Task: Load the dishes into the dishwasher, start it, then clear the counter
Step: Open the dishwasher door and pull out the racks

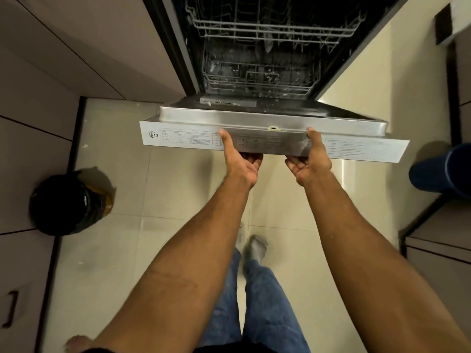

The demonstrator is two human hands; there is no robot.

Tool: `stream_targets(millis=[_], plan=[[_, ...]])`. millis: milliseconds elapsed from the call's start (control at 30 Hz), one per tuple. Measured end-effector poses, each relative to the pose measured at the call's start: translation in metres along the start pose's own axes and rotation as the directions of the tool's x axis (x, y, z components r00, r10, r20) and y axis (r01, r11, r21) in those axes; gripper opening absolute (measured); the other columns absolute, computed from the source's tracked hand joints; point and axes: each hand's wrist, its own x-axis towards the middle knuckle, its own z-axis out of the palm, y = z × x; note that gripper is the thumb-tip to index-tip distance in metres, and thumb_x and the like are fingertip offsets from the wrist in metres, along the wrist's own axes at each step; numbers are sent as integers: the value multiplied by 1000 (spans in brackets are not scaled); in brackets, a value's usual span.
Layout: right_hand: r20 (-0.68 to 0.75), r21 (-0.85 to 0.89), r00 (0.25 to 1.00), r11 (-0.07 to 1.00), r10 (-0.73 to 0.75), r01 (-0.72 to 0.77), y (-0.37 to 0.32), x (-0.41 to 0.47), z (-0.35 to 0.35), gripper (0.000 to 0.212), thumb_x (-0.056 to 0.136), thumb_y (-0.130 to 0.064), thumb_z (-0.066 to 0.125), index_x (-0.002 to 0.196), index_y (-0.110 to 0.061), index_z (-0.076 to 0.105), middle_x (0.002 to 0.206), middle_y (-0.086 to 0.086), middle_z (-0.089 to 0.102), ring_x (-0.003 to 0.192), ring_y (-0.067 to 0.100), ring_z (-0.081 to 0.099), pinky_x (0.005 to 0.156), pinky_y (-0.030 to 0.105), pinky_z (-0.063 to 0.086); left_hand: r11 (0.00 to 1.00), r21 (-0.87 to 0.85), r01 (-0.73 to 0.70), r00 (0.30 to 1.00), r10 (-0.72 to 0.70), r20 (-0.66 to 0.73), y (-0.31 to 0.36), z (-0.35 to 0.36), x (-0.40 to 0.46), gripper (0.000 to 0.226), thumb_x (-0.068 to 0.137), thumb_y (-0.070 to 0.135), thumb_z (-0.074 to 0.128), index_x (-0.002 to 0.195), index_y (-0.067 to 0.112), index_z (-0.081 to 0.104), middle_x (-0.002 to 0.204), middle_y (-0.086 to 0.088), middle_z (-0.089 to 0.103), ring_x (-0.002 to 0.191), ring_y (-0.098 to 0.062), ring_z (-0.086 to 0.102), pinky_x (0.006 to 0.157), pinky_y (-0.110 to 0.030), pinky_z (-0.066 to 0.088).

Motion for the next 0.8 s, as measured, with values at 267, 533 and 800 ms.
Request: stream_targets(millis=[267, 533, 800], plan=[[51, 21, 999, 1000, -9, 8, 33, 9, -41, 72, 73, -26, 85, 128, -17, 40, 119, 12, 58, 103, 36, 64, 81, 48, 58, 994, 112, -7, 980, 29, -195, -23, -29, 2, 75, 74, 61, 72, 127, 15, 45, 114, -15, 60, 104, -30, 62, 92, -43, 53], [79, -10, 991, 994, 109, -108, 76, 31, -84, 66, 76, -20, 83, 128, -15, 43, 120, 15, 57, 104, 37, 62, 83, 46, 58, 987, 149, -54, 935, 102, -339, -39, -85, 7, 54, 78, 32, 79, 119, 12, 50, 111, -15, 62, 103, -30, 62, 96, -44, 52], [22, -40, 983, 983, 183, -182, 125, 63, -117, 60, 80, -14, 79, 130, -9, 47, 98, 13, 63, 83, 29, 65, 83, 42, 56, 979, 198, 49, 909, 38, -415, -57, -144, 27, 54, 80, 22, 78, 125, 12, 49, 114, -16, 61, 105, -30, 61, 94, -39, 49]])
